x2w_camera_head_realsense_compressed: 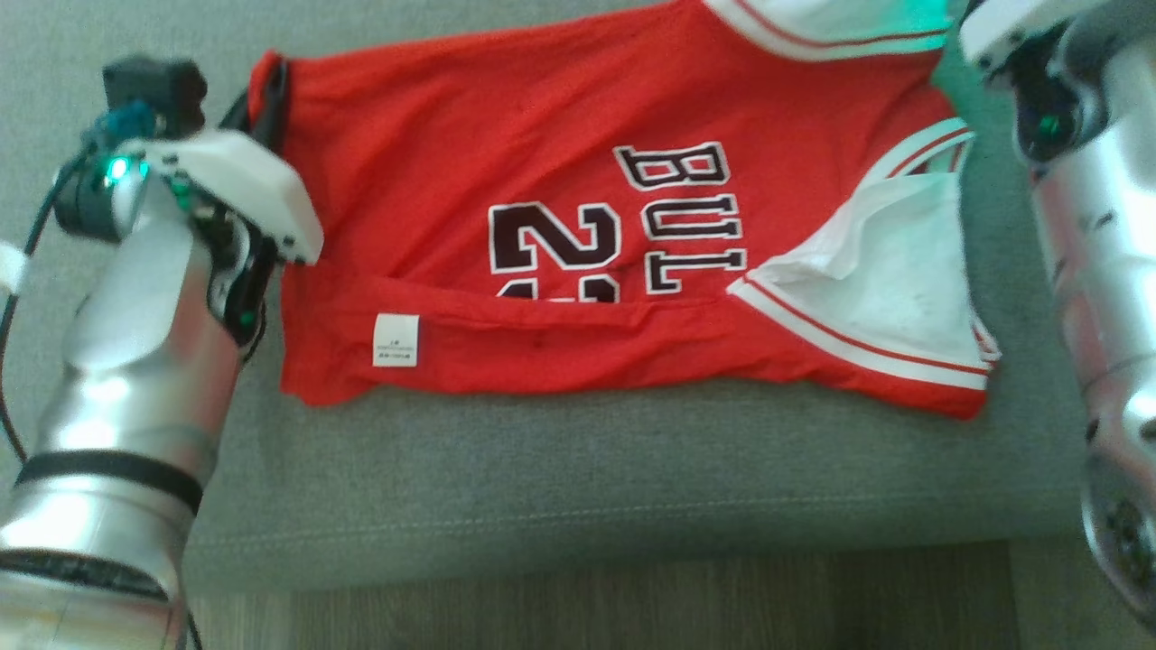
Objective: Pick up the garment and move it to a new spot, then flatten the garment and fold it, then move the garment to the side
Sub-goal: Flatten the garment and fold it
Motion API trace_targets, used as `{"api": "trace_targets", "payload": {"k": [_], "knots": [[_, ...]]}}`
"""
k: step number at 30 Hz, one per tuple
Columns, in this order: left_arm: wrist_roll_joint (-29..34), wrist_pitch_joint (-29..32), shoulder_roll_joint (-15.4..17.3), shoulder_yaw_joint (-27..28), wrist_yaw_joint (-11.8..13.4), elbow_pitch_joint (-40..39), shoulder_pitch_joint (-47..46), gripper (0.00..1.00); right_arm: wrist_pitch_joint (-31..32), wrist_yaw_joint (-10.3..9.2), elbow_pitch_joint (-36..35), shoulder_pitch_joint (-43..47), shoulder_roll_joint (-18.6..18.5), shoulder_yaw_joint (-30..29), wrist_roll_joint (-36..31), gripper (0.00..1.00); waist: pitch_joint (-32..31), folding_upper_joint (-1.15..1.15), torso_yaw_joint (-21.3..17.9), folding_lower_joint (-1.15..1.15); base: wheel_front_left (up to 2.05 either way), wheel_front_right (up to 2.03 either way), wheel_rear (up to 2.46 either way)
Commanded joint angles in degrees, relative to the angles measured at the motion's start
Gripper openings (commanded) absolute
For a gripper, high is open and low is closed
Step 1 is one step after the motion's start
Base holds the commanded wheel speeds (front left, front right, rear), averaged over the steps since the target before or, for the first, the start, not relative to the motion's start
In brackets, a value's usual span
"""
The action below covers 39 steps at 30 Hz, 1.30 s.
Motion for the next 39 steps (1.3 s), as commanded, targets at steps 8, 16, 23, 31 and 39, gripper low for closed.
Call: {"api": "trace_targets", "payload": {"k": [8,16,23,31,39], "knots": [[-1.23,1.23,4.88,-0.05,-0.36,-1.73,4.98,0.0,4.7,-0.01,-11.92,10.88,-2.38,7.35,9.75,0.0,-7.13,0.0,-3.23,0.0,0.0,0.0,0.0],[-1.41,2.83,6.22,-1.45,-0.37,-4.4,9.97,0.0,9.65,-0.01,-19.68,21.15,-5.48,11.43,14.6,0.0,-10.29,0.0,-3.48,0.0,0.0,0.0,0.0],[-0.51,4.81,8.2,-3.43,-0.24,-7.81,13.43,0.0,17.59,-0.01,-26.55,28.26,-8.18,13.59,18.32,0.0,-12.15,0.0,-3.65,0.0,0.0,0.0,0.0],[2.08,6.5,11.54,-6.73,-0.36,-11.59,15.78,0.0,26.32,-0.01,-33.98,33.11,-11.09,13.21,20.41,0.0,-12.54,0.0,-3.98,0.0,0.0,0.0,0.0],[5.56,7.49,15.04,-9.6,0.63,-15.0,16.79,0.0,35.05,-0.01,-40.16,37.14,-12.03,10.02,20.0,0.0,-12.69,0.0,-4.29,0.0,0.0,0.0,0.0]]}}
